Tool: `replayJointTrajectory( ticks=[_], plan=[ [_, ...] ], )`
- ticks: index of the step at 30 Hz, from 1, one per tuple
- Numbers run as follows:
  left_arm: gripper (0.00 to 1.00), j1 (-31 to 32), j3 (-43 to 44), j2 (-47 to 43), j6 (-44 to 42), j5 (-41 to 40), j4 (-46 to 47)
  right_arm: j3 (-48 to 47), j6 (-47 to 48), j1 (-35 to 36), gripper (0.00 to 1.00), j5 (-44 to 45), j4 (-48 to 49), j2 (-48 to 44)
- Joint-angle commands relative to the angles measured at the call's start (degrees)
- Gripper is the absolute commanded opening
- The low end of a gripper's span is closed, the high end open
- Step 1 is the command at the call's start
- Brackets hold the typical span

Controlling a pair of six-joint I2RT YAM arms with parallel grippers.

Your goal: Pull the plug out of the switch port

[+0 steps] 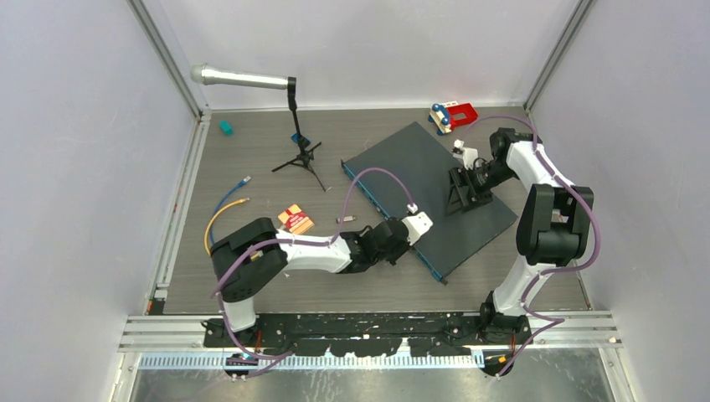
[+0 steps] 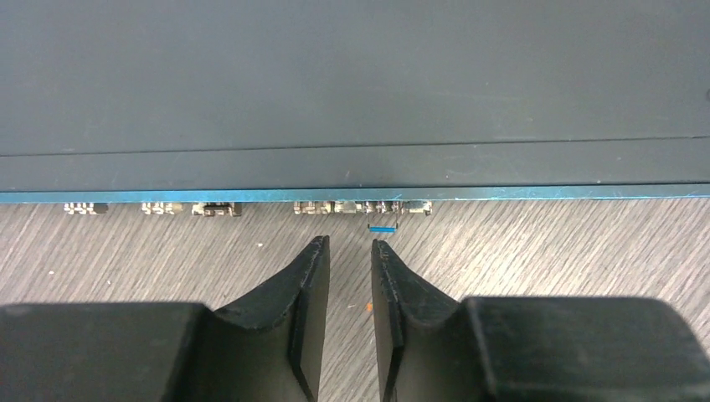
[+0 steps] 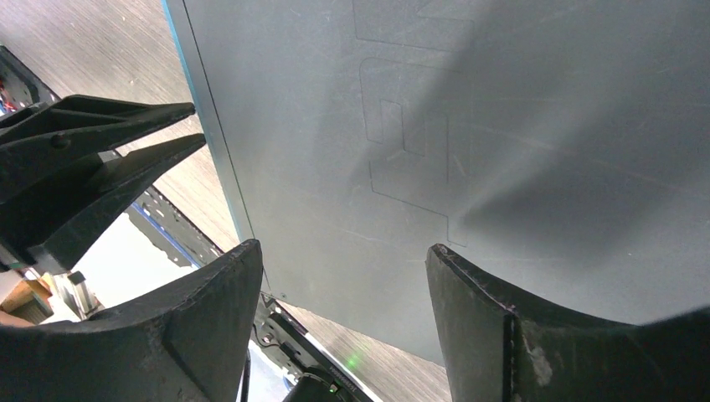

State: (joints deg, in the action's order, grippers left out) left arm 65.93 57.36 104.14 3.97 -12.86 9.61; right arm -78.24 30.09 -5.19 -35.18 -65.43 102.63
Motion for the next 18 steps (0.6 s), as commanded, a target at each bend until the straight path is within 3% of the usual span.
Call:
replayJointTrajectory(
  ticks=[1, 13, 18],
  plan=[
    [0.29, -0.3, 0.34, -3.77, -0.07, 0.62, 1.95, -1.93, 0.76, 0.36, 0.76, -0.68, -0.89, 0.2],
    [0.45, -1.25, 6.44, -0.46, 3.35, 5.13, -4.6, -2.04, 0.76, 0.36, 0.77, -0.59, -1.06, 0.29],
    [0.48, -1.84, 8.42, 1.57, 4.41, 5.51, -6.78, -2.15, 0.98, 0.41, 0.77, -0.66, -1.18, 0.55]
  ],
)
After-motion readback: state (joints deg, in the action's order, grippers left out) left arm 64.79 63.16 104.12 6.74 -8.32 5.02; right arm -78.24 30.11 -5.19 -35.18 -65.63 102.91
